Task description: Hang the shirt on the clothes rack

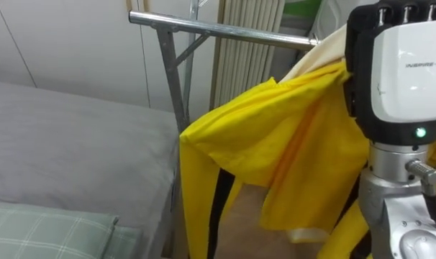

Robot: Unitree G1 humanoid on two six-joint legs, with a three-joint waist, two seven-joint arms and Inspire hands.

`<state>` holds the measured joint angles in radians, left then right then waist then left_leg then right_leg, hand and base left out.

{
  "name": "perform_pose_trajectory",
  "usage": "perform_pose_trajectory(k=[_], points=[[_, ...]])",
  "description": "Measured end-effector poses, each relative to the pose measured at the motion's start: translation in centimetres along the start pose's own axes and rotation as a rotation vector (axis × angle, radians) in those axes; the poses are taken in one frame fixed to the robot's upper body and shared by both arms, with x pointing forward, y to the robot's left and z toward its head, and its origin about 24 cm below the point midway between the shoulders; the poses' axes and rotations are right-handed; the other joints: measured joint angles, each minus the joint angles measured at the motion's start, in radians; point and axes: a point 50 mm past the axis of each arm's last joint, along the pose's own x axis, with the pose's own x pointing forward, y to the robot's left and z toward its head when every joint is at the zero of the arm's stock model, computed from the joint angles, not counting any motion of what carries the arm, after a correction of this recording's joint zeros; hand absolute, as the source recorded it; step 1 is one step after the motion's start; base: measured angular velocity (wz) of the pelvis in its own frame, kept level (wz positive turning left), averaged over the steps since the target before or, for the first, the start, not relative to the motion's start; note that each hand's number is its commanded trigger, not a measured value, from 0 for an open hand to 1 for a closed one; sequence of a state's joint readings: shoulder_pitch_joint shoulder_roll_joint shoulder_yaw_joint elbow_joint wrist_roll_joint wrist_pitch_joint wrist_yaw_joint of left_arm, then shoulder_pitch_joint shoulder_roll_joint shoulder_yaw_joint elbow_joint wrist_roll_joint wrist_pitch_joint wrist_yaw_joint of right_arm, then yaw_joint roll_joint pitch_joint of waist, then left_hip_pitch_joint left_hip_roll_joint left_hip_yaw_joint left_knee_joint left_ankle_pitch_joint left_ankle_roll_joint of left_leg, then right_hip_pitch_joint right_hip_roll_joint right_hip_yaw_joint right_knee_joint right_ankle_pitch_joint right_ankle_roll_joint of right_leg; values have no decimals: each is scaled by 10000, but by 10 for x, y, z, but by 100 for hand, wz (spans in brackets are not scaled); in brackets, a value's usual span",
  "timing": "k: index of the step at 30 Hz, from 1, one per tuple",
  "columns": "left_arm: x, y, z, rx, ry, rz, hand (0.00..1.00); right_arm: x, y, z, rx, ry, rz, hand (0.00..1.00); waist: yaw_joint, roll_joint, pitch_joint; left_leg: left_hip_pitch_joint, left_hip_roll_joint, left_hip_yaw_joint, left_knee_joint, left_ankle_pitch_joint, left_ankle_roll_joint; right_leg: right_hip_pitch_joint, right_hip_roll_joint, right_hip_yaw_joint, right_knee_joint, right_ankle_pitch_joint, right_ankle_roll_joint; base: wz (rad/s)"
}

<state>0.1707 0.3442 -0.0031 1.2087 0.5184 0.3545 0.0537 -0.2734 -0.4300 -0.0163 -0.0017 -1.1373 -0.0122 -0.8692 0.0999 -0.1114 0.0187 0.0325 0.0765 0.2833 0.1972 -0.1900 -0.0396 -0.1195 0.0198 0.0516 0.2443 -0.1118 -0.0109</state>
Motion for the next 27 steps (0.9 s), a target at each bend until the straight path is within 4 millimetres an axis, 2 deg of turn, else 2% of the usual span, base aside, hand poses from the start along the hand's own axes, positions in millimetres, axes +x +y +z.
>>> perform_pose_trajectory(k=[14, 27], points=[[-1, 5, 8, 318, -351, 337, 0, -3, 4, -1, -10, -18, 261, 100, 400, 77, 4, 78, -3, -165, -31, -4, -5, 138, 1, -104, -8, 8, -10, 2], [-1, 4, 8, 324, -382, 319, 0, 4, 5, 1, 60, -63, 51, 100, 437, 146, -10, 110, -11, -220, -102, 2, -15, 152, 7, -120, -17, 8, -10, 0]])
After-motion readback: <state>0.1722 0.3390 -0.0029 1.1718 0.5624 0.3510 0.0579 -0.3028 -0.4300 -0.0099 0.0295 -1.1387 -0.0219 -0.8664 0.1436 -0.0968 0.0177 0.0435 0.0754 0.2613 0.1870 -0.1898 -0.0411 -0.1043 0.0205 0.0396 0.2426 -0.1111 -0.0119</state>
